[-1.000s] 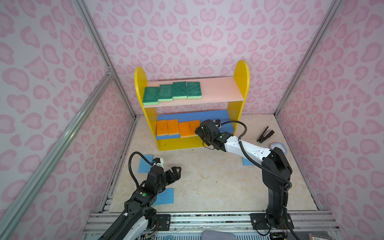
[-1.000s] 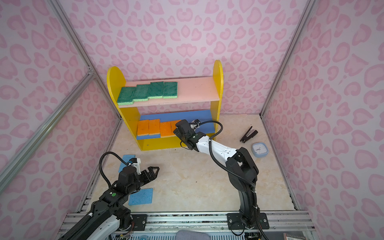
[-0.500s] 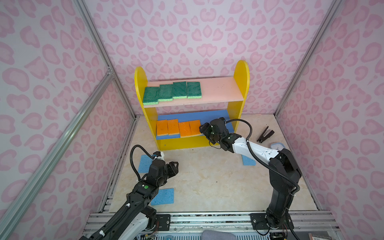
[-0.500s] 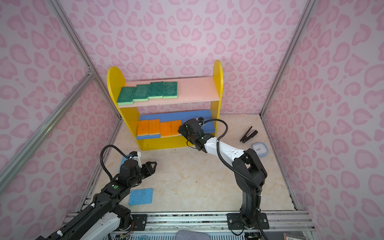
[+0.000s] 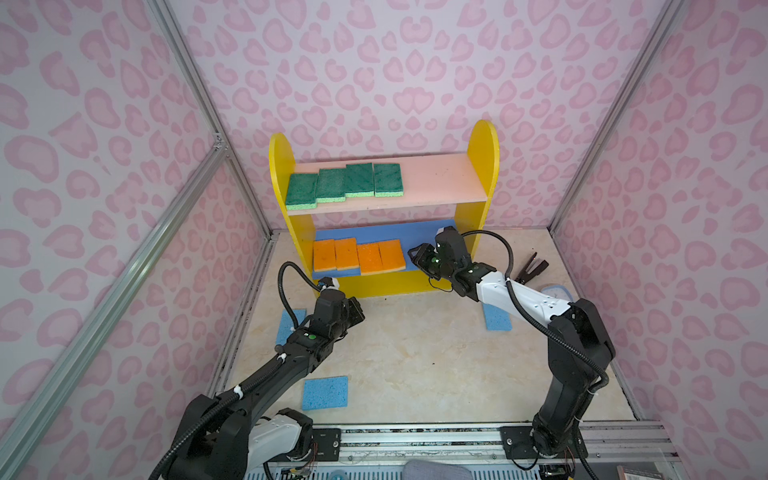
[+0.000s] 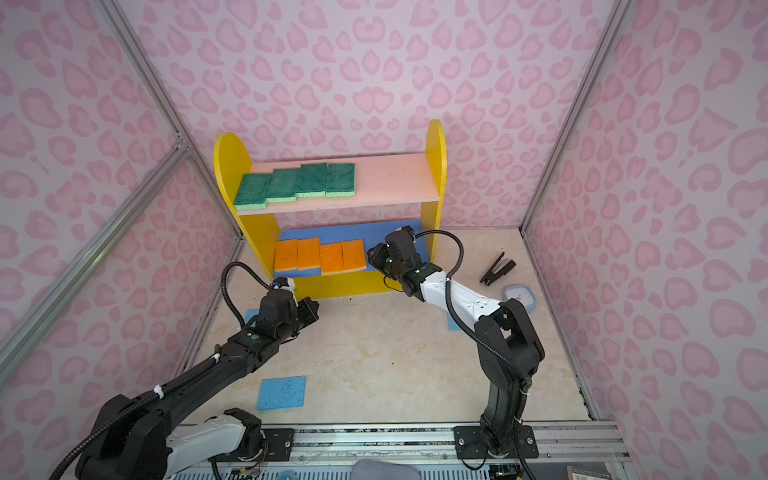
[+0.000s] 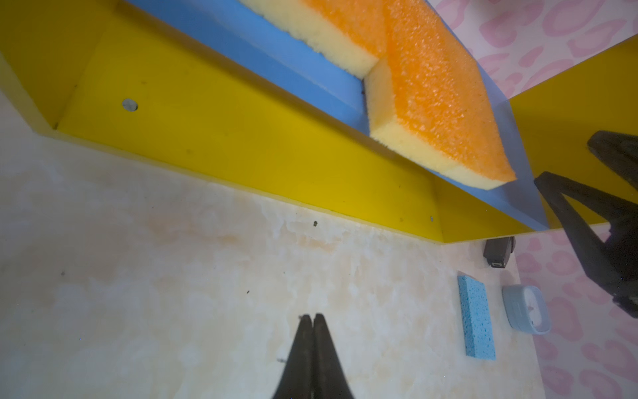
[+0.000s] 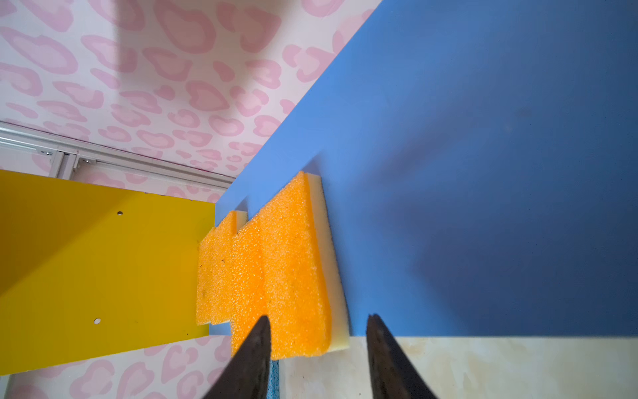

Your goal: Place and organize the cleaning sponges onto the shelf

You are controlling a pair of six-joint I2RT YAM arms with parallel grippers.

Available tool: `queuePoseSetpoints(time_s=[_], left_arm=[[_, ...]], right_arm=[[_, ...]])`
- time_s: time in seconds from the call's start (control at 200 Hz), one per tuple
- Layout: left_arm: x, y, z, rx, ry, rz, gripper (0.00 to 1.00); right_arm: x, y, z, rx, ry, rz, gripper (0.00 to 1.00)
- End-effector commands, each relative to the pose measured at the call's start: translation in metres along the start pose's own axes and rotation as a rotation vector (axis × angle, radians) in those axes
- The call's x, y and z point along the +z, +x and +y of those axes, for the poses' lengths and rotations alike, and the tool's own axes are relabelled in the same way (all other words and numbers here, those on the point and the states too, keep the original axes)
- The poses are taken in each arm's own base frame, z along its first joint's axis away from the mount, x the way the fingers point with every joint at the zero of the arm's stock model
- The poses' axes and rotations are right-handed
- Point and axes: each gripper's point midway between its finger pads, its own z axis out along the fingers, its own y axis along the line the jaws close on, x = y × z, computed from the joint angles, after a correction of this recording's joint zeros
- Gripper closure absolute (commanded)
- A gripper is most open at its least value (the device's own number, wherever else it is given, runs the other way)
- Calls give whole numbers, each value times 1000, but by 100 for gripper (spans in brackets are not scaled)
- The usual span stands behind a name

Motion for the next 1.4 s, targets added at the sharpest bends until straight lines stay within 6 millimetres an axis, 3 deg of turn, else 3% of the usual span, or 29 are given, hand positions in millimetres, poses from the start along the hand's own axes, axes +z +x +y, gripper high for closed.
queuePoseSetpoints(time_s=[0.0, 0.36, 0.67, 0.855, 1.11, 1.28, 1.395], left_arm=[[8, -25, -21, -15, 48, -74, 95], [47, -48, -40, -23, 38, -94, 96], [72, -65, -53, 5, 24, -110, 96], [84, -69, -63, 8, 36, -99, 96], [77, -64, -63, -24, 58, -87, 96], [67, -56, -61, -21, 61, -83, 86], [54, -50, -63, 7, 50, -91, 70]], right_arm=[[0, 1, 6, -37, -45, 33, 67], [-3, 14, -8, -125, -51, 96, 100], [7, 44, -14, -137, -96, 176, 100], [6, 48, -17, -144, -92, 189, 100], [6, 40, -19, -142, -104, 182, 100], [2, 41, -18, -147, -112, 181, 100], [-5, 42, -18, -153, -118, 180, 98]])
